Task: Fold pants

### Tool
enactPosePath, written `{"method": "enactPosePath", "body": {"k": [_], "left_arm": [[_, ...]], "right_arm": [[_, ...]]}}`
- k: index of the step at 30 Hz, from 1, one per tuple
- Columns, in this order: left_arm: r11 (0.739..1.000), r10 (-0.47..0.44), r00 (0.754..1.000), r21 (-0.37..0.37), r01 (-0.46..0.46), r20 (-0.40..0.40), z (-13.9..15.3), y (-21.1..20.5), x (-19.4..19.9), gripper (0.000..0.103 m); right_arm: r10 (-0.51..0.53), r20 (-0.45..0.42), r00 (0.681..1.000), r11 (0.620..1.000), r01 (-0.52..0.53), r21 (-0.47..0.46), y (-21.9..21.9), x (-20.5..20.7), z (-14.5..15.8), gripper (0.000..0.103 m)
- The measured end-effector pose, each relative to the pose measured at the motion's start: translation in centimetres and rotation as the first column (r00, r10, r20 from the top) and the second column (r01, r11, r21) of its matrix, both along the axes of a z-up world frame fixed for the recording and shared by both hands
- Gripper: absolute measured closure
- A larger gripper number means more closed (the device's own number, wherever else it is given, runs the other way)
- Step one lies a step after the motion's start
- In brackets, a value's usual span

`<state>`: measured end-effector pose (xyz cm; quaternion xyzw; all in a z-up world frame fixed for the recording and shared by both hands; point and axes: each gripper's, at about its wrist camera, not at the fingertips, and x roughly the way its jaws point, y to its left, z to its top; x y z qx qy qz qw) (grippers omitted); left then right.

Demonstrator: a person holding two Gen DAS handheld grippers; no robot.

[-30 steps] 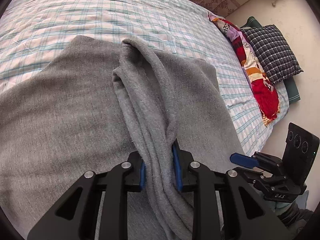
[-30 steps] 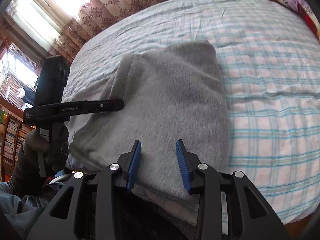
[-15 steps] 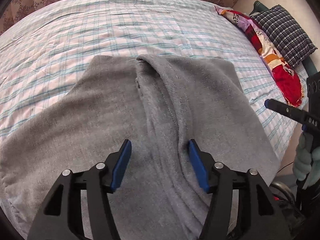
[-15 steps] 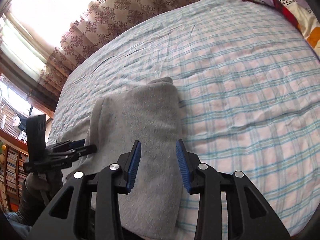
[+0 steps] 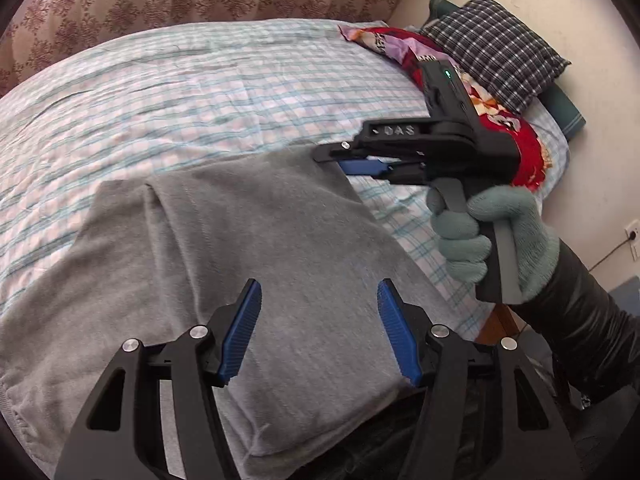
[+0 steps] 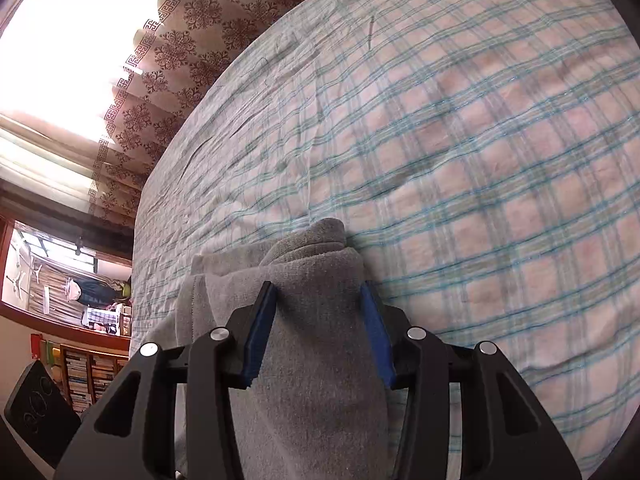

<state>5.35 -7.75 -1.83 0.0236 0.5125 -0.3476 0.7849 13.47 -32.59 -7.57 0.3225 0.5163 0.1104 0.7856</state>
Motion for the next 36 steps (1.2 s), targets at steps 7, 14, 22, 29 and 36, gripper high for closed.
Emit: {"method": "enactPosePath", "body": {"k": [7, 14, 22, 29, 36], "left_arm": [[0.996, -0.056, 0.995, 0.07, 0.062, -0.081, -5.3, -0.8, -1.4, 0.041], [0.992, -0.082, 0.996, 0.088, 0.086, -0.046, -5.8, -0.9, -2.1, 0.041], [0.995, -0.066, 0.996, 0.074, 0.07, -0.058, -4.1, -1.8, -1.1, 0.029], [0.999, -0.036, 0.998, 0.023, 0.038, -0.056, -2.0, -3.0, 1.8, 0.023], [0.998, -0.044, 0.996, 0.039, 0.047, -0.082, -1.7, -6.3, 4.6, 0.02]], "right_arm": [[0.007, -0.009, 1.0, 0.993, -0.008, -0.114, 1.2, 2.0, -0.5, 0.074], [0.016, -0.024, 1.0, 0.989, -0.019, -0.144, 1.4, 2.6, -1.5, 0.072], [0.026, 0.01, 1.0, 0.993, -0.025, -0.12, -1.1, -2.5, 1.3, 0.062], [-0.008, -0.015, 1.0, 0.996, 0.007, -0.093, -3.8, -9.5, 1.8, 0.053], [0.021, -0.057, 0.998, 1.0, -0.021, 0.006, -3.3, -14.3, 0.9, 0.05]]}}
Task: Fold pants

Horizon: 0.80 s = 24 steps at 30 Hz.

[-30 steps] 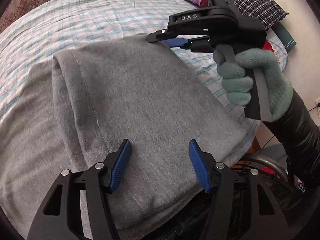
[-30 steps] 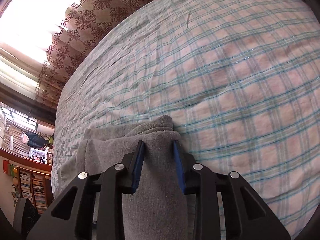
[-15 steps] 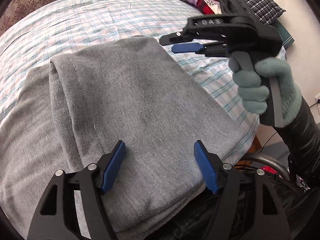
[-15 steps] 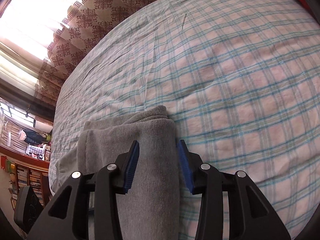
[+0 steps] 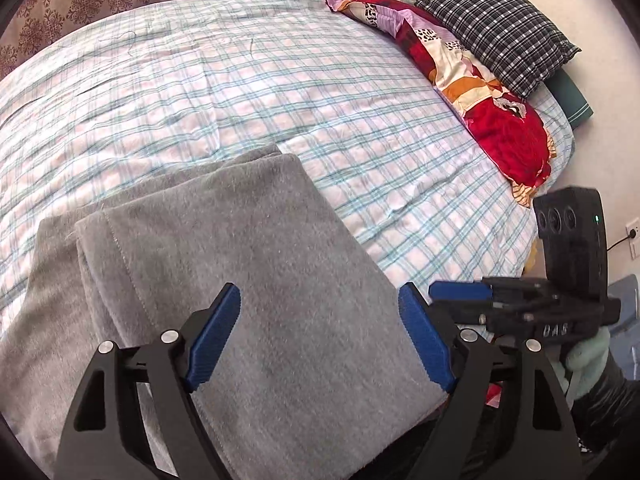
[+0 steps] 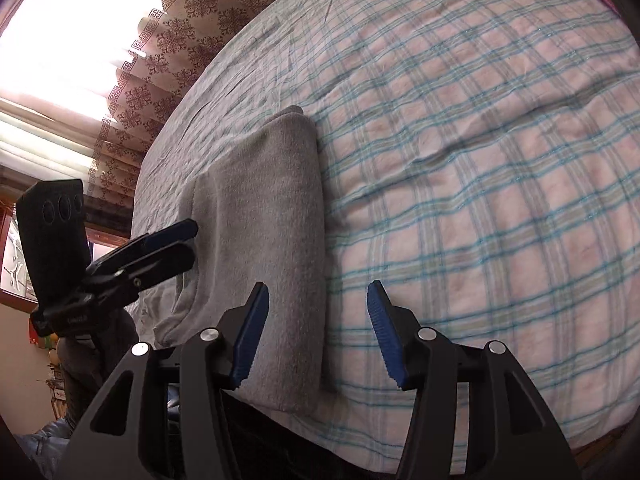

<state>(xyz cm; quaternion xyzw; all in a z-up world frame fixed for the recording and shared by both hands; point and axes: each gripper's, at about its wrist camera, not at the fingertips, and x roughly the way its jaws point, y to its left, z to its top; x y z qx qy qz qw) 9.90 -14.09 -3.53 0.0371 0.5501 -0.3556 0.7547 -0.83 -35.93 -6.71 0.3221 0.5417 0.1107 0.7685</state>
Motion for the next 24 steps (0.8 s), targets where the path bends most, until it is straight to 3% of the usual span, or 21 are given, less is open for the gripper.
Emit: {"method": "enactPosePath", "body": {"k": [2, 5, 13, 15, 24], "left_arm": [[1.0, 0.011, 1.0, 0.022, -0.01, -0.022, -0.2, -1.0, 0.9, 0.019], [0.998, 0.038, 0.997, 0.057, -0.035, -0.06, -1.0, -2.5, 2.2, 0.019], [0.989, 0.063, 0.988, 0.139, -0.043, -0.139, -3.8, -5.9, 4.5, 0.019], [0.987, 0.073, 0.986, 0.154, -0.05, -0.151, -4.4, -6.5, 4.8, 0.015], [0.967, 0.108, 0.98, 0.246, -0.065, -0.167, -6.1, -8.6, 5.1, 0.005]], "right_arm": [[0.018, -0.008, 1.0, 1.0, -0.018, 0.016, 0.7, -0.6, -0.3, 0.05], [0.044, -0.003, 0.999, 0.999, -0.044, 0.021, 1.9, -1.0, -0.3, 0.041], [0.11, -0.023, 0.994, 0.994, -0.11, 0.007, 4.5, -1.4, -0.9, 0.04], [0.121, -0.016, 0.992, 0.993, -0.121, 0.014, 5.0, -1.5, -0.9, 0.04], [0.138, 0.051, 0.989, 0.99, -0.138, 0.005, 6.9, -2.3, 0.4, 0.067]]}}
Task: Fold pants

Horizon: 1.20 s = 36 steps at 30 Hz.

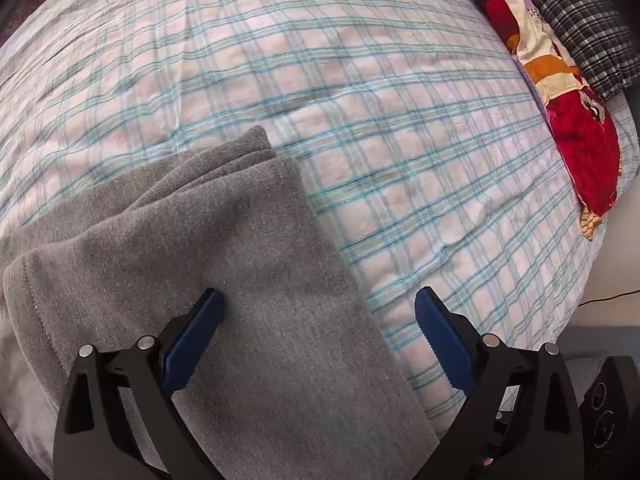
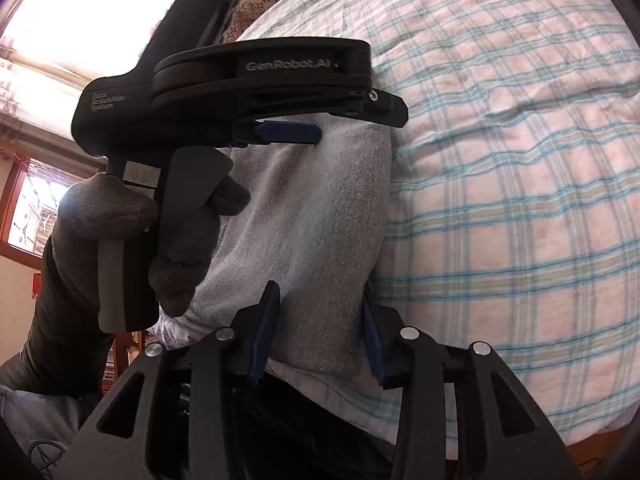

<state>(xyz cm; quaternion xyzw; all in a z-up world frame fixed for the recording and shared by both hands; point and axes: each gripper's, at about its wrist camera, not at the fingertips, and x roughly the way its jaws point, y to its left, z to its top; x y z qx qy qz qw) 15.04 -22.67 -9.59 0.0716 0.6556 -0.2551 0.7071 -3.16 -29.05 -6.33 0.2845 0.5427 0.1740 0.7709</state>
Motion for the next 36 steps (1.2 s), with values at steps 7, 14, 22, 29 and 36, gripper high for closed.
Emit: {"method": "enactPosePath", "body": {"k": [7, 14, 22, 29, 36], "left_arm": [[0.996, -0.035, 0.999, 0.077, 0.033, 0.018, -0.3, -0.8, -0.5, 0.005], [0.992, -0.052, 0.997, 0.115, 0.046, 0.049, -0.1, -1.4, -1.2, 0.02], [0.997, -0.049, 0.997, 0.062, 0.045, 0.062, 1.0, 0.6, -0.8, 0.061], [0.998, -0.008, 0.999, -0.064, 0.011, 0.043, 3.2, 3.4, -0.6, 0.076], [0.995, 0.013, 0.996, -0.104, -0.004, 0.085, 5.7, 5.5, -1.2, 0.08]], "right_arm": [[0.052, 0.09, 0.995, 0.996, -0.046, -0.075, 3.2, -0.7, 2.3, 0.072], [0.091, 0.144, 0.985, 0.988, -0.072, -0.135, 6.2, -1.2, 3.9, 0.072], [0.108, 0.173, 0.979, 0.985, -0.081, -0.155, 7.7, -1.8, 5.1, 0.072], [0.145, 0.226, 0.963, 0.982, -0.113, -0.148, 8.3, -1.2, 6.4, 0.072], [0.179, 0.255, 0.95, 0.978, -0.142, -0.155, 9.1, -1.5, 7.6, 0.072]]}}
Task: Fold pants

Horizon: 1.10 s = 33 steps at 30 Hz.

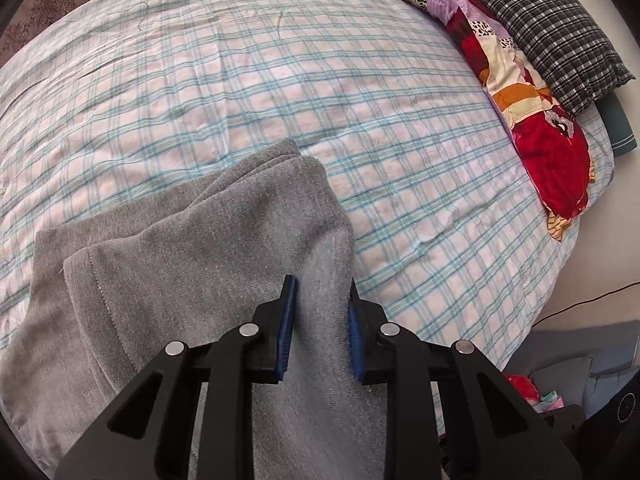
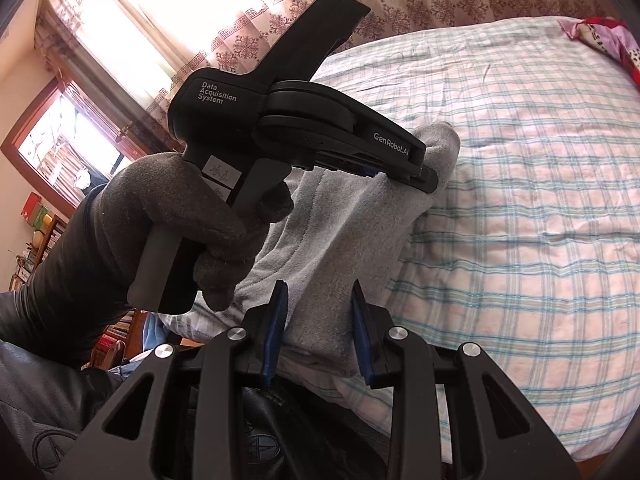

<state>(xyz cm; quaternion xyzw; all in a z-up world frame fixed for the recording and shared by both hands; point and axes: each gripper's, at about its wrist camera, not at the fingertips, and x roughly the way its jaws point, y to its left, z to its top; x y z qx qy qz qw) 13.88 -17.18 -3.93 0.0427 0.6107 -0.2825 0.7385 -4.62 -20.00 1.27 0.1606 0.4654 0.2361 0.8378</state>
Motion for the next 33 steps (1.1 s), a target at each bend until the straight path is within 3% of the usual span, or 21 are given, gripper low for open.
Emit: {"method": "enactPosePath", "body": {"k": [11, 33], "left_arm": [[1.0, 0.013, 0.992, -0.003, -0.013, 0.128, 2.7, 1.7, -1.5, 0.083], [0.984, 0.151, 0.971, -0.123, -0.129, 0.184, 6.1, 11.6, -2.4, 0.084]], "right_arm": [[0.055, 0.028, 0.998, 0.998, -0.055, -0.022, 1.5, 0.3, 0.8, 0.072], [0.218, 0.063, 0.974, 0.973, -0.212, -0.088, 6.6, 1.8, 2.5, 0.074]]}}
